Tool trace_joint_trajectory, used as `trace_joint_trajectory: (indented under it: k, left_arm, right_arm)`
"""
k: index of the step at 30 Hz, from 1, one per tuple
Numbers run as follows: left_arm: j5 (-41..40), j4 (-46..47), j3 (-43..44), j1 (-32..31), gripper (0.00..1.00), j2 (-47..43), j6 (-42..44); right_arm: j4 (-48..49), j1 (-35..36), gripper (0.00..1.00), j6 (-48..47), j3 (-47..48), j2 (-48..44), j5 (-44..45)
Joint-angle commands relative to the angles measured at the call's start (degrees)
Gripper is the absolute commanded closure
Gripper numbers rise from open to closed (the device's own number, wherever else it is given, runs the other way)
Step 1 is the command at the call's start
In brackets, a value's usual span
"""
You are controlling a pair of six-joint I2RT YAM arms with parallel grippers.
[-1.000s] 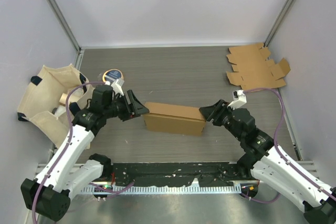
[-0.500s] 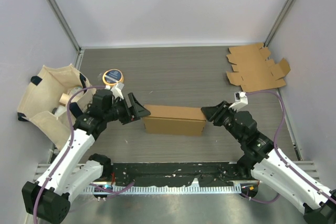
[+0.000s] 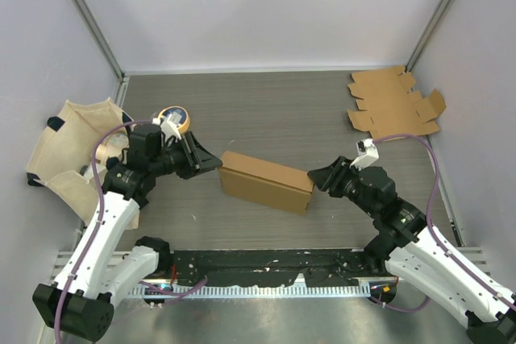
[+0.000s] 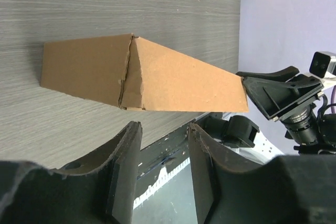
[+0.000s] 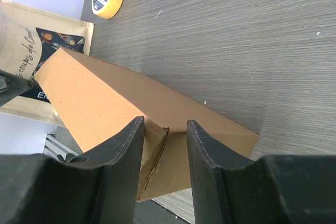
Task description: Fold the paper box
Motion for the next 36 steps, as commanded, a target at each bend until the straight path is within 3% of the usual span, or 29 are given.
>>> trace_joint_trajectory:
  k: [1,3,4,7,9,12,23,36]
  left_arm:
    - [1.8,-4.7,2.9,0.4,0.56,-0.2,1.8]
    - [1.2,-5.3,3.0,0.3,0.5,-0.2,3.0]
    - [0.5,-5.3,3.1,0.3,0.35,-0.2,3.5]
    - [-2.3,-5.3,4.7,0.3,0.33,1.1,5.8]
    - [-3.3,-4.7,6.3,0.3,0.36,2.2,6.8]
    - [-1.8,-1.7,7.1,0.4,0.52,4.7,7.1]
    - [-0.6,-1.6,9.6,0.3,0.53,11.1,10.8]
    - [3.0,-1.9,2.9,0.2,0.79,8.5,8.3]
  right_arm:
    - [-5.0,0.1,0.58,-1.3,2.5,1.7,-1.6]
    - [-5.0,0.1,0.59,-1.7,2.8,2.4,-1.6]
    - [-4.9,0.1,0.59,-1.8,3.0,2.5,-1.7]
    - [-5.0,0.1,0.59,-1.8,3.3,3.1,-2.0]
    - [-5.1,0.2,0.6,-1.5,3.2,3.3,-2.1]
    - [-5.2,0.2,0.6,-1.0,3.3,3.0,-2.3]
    - [-4.4,0.2,0.59,-0.9,2.9,3.9,-2.5]
    - [0.0,0.1,0.6,-1.3,2.7,7.3,-2.4]
